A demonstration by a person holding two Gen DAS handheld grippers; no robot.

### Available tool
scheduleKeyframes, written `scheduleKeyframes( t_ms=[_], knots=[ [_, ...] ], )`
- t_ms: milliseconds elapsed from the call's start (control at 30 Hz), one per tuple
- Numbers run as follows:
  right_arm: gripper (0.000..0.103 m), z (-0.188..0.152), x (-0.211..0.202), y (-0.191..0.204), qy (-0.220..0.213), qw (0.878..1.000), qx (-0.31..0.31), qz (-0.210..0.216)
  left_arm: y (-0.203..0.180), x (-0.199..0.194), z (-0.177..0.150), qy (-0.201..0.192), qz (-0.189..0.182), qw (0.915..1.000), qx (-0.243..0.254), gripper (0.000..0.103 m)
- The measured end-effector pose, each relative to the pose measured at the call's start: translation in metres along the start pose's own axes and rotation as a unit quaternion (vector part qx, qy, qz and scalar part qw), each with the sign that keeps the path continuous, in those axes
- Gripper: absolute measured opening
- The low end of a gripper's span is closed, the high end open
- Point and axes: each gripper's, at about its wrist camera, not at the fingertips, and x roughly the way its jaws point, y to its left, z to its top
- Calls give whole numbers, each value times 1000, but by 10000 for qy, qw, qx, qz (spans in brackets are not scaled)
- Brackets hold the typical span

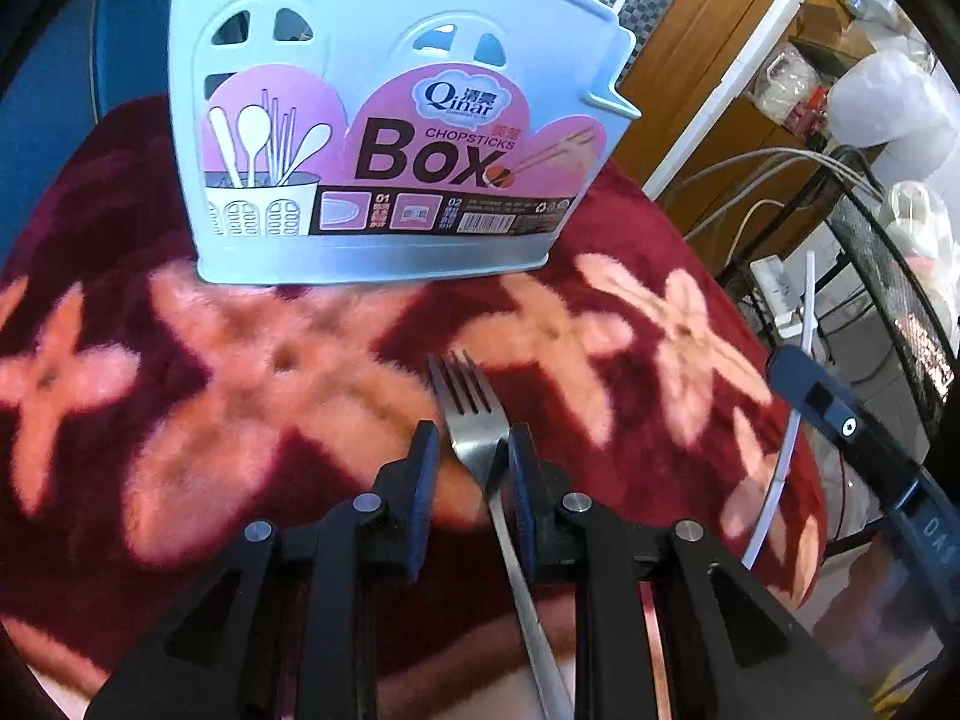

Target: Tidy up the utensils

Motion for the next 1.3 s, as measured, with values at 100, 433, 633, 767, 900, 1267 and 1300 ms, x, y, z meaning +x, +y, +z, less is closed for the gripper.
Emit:
scheduleKeyframes(
  t_ms=[100, 433, 633, 767, 900, 1267, 1300],
  knots=[
    [6, -1, 1, -1, 20, 10000, 15, -1, 1, 4, 5, 5, -167, 9999, -37, 23],
    [7, 0, 3, -2, 46, 10000, 24, -31, -8, 13, 9, 91, -471, 9988, -75, 4],
    [7, 0, 3, -2, 42, 10000, 7, -31, -18, 14, 10, 77, -317, 9994, 66, 1],
    [7, 1, 2, -2, 18, 10000, -16, -32, -21, 1, 8, -133, -288, 9994, 106, 0],
    [6, 2, -1, 2, -44, 10000, -50, -16, -23, -21, 10, -480, -280, 9983, 151, 0],
    [6, 17, -9, 16, -298, 9994, -168, 15, -31, -90, 29, -1581, -128, 9867, 365, 0],
    [6, 19, -9, 18, -321, 9993, -197, 16, -32, -95, 33, -1669, -111, 9851, 395, 0]
  ],
)
